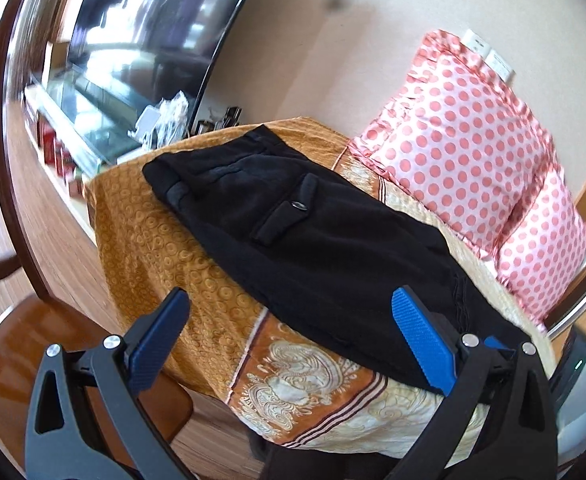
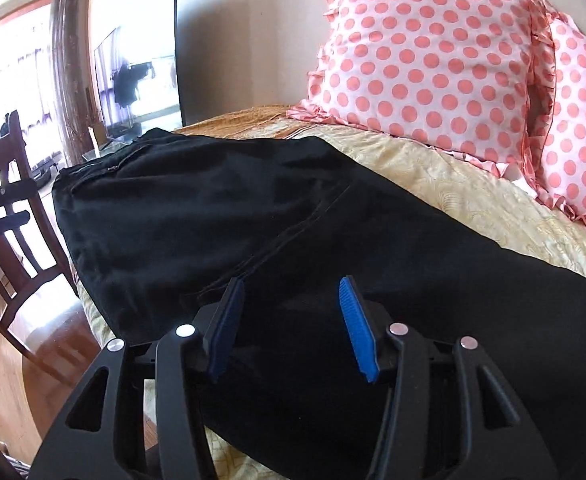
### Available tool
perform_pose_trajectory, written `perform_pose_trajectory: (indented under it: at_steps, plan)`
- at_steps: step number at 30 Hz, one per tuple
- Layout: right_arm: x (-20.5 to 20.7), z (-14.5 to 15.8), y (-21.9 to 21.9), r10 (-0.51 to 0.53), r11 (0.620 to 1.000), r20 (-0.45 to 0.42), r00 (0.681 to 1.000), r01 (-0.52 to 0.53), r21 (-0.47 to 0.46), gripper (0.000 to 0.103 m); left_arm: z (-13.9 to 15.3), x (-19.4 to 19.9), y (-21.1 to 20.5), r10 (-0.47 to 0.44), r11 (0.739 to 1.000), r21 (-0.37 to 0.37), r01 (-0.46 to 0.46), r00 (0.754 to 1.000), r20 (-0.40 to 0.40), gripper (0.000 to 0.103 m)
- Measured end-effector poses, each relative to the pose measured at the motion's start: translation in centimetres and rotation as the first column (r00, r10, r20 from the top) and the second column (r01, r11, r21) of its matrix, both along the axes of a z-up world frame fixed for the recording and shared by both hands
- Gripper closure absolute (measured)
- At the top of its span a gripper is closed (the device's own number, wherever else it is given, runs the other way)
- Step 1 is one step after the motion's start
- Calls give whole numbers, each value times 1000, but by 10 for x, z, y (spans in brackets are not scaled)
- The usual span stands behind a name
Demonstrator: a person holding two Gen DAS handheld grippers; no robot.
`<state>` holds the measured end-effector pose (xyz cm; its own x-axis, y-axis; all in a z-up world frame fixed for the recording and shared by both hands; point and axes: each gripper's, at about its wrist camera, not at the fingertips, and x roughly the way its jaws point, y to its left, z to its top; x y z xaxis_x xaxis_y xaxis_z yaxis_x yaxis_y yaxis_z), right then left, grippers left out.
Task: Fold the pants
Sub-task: 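Grasp the folded black pants with the left gripper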
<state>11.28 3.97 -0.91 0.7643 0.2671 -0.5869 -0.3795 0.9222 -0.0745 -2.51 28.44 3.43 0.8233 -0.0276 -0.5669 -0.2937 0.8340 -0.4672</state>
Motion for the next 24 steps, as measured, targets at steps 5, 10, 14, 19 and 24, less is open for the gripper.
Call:
perform_pose_trajectory:
  at_steps: [5, 10, 14, 19, 24]
  plan:
    - [2, 2, -14, -4, 997, -47, 999, 8, 81, 40, -5, 24, 44, -13, 979, -205, 10, 1000, -12, 2]
    - [-3, 2, -26, -24, 993, -56, 998, 31, 116, 33, -13, 49, 79, -6, 941, -338, -9, 999, -45, 3]
    - [-6, 4, -27, -19, 993, -47, 999, 25, 119, 31, -22, 57, 91, -23, 908, -418, -3, 998, -57, 3]
    - [-6, 5, -28, -27, 991, -45, 999, 32, 129, 28, -28, 65, 99, -38, 862, -506, 11, 998, -43, 3]
    - [-8, 4, -29, -26, 990, -42, 999, 32, 137, 27, -32, 67, 103, 0, 833, -553, -21, 999, -38, 13]
